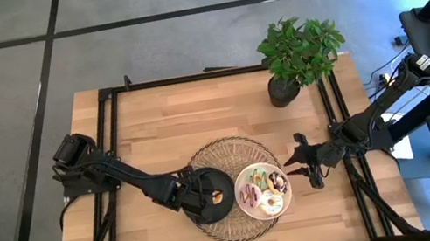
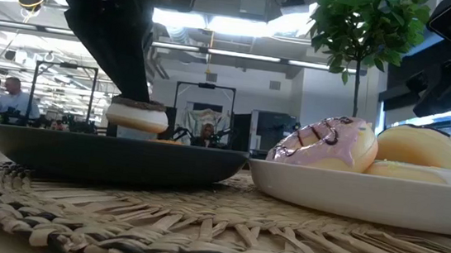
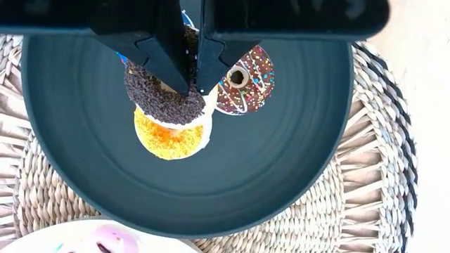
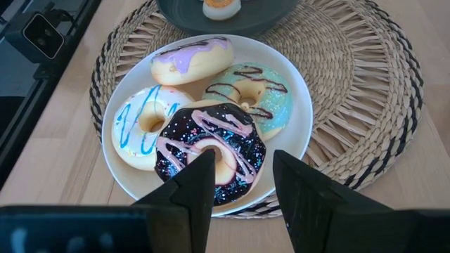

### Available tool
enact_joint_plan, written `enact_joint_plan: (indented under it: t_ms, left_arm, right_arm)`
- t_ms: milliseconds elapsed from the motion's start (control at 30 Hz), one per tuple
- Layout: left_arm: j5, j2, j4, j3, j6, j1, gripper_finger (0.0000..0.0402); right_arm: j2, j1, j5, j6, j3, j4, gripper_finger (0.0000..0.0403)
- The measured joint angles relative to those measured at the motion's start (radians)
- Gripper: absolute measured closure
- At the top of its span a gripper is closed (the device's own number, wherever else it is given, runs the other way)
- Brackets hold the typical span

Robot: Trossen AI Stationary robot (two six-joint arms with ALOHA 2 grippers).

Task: Pick & Place donuts
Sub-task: Put the small dark brown donut into the black plate

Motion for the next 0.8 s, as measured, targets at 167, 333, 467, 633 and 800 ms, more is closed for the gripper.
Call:
enact_joint_plan:
  t_ms: [167, 333, 467, 633, 800]
  left_arm:
    - [-0.001, 0.000, 0.000, 0.000, -0.003, 0.000, 0.0362]
    - [-0.001, 0.000, 0.000, 0.000, -0.009, 0.000, 0.0332]
    - [-0.001, 0.000, 0.000, 0.000, -0.009, 0.000, 0.0315]
    - [-0.001, 0.000, -0.007, 0.000, -0.009, 0.000, 0.0298]
    - [-0.002, 0.000, -0.025, 0.000, -0.009, 0.000, 0.0284]
  right_arm:
    - [0.000, 0.000, 0.000, 0.000, 0.000, 0.000, 0.0257]
    - [0.000, 0.000, 0.000, 0.000, 0.000, 0.000, 0.0257]
    - [0.000, 0.000, 0.000, 0.000, 0.000, 0.000, 0.0257]
    - [0.000, 0.000, 0.000, 0.000, 0.000, 0.000, 0.0257]
    - [0.000, 0.000, 0.000, 0.000, 0.000, 0.000, 0.0257]
